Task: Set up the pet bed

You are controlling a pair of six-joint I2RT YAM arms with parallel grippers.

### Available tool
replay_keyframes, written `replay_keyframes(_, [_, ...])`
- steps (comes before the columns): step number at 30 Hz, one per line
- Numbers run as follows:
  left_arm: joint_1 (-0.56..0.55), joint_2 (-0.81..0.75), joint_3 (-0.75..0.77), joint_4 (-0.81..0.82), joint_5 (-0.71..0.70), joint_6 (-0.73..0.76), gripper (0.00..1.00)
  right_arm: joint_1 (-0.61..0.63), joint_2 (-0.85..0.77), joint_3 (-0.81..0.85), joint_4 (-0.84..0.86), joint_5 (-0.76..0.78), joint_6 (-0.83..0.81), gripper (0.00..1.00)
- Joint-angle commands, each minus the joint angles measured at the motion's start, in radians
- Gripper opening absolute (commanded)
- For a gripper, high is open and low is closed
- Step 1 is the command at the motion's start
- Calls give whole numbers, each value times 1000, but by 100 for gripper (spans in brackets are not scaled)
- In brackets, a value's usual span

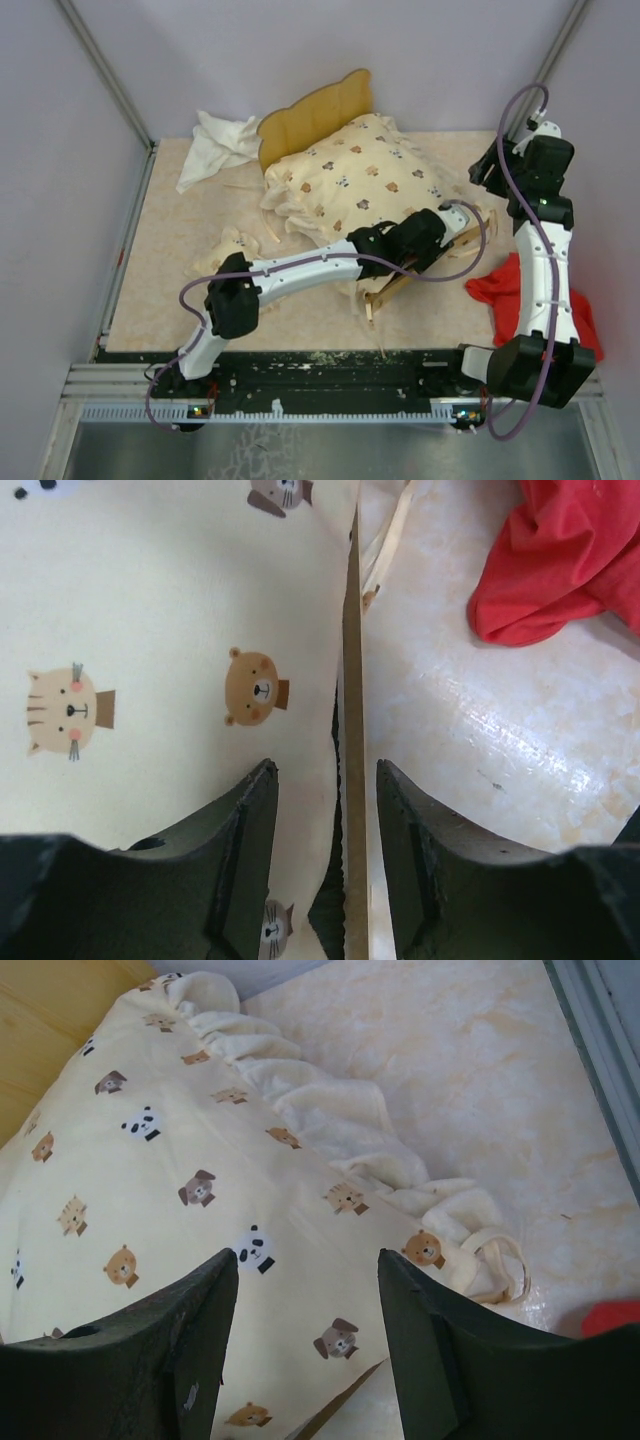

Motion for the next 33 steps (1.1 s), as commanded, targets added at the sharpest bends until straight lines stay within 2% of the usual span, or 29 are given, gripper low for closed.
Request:
replay_keyframes(1, [1, -8, -19, -61, 22, -14, 50, -4, -10, 34, 23, -4, -10, 58])
replay_keyframes(9, [-3, 5, -15, -51, 82, -23, 44, -5, -9, 50, 20, -1, -3, 58])
replay_keyframes(17, [-16, -56, -18, -11, 107, -12, 49, -4, -7, 43, 20, 7, -5, 58])
replay_keyframes(23, [-15, 7, -15, 6, 119, 26, 49, -4, -3, 66, 8, 8, -5, 58])
replay_keyframes(28, [-8, 60, -12, 39, 44, 59, 51, -4, -25, 48, 20, 5, -6, 58])
replay_keyframes(33, [10, 88, -32, 33, 72, 42, 49, -4, -27, 26, 22, 11, -12, 58])
